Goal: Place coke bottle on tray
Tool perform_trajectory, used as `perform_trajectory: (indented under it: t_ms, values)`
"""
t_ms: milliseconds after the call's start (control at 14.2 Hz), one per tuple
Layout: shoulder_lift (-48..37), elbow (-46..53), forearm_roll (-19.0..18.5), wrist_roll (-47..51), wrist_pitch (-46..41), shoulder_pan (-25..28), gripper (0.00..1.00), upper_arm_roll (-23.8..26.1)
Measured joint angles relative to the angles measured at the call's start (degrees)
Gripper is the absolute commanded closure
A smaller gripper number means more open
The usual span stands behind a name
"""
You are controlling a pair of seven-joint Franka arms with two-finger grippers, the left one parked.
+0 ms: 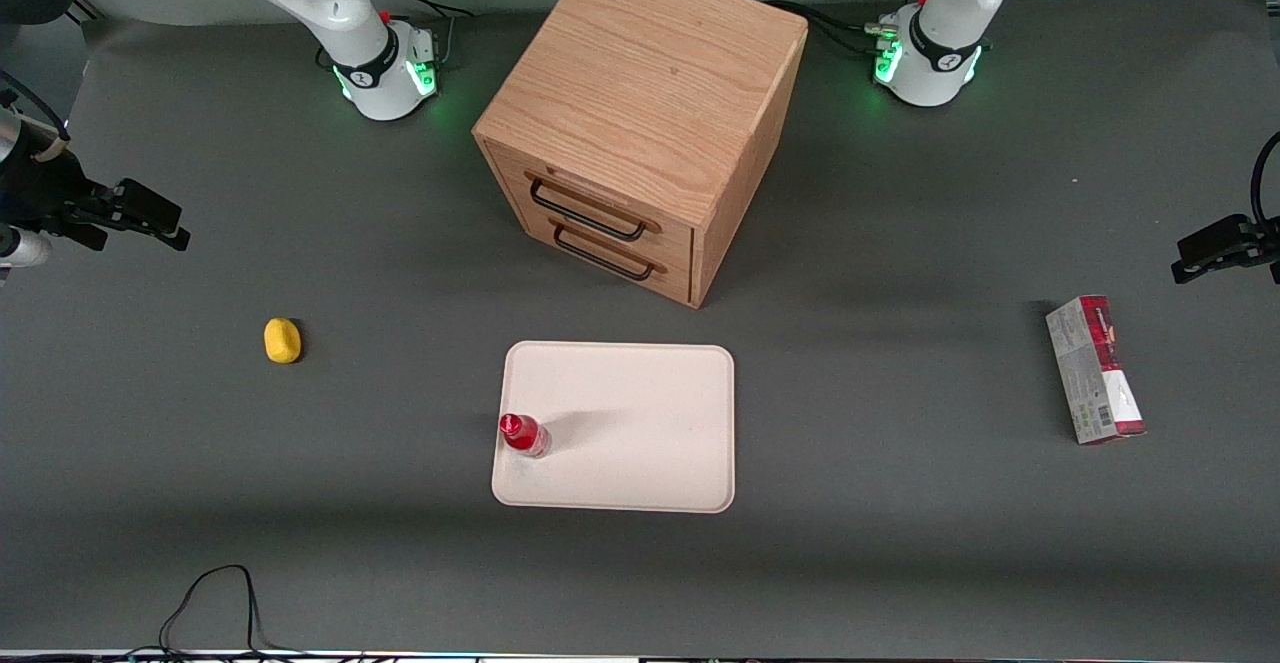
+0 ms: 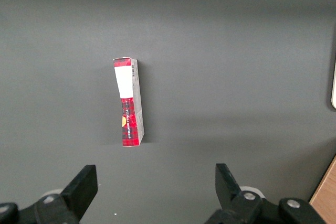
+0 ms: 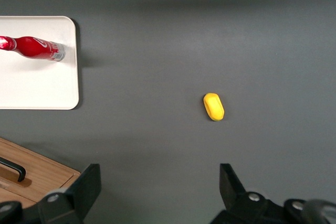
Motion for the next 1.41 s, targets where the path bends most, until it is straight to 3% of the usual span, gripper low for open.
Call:
perform_trajectory:
  t_ms: [1405]
  values:
    - [0.7, 0.8, -0.5, -2.5, -2.7, 0.3, 0.00, -0.4]
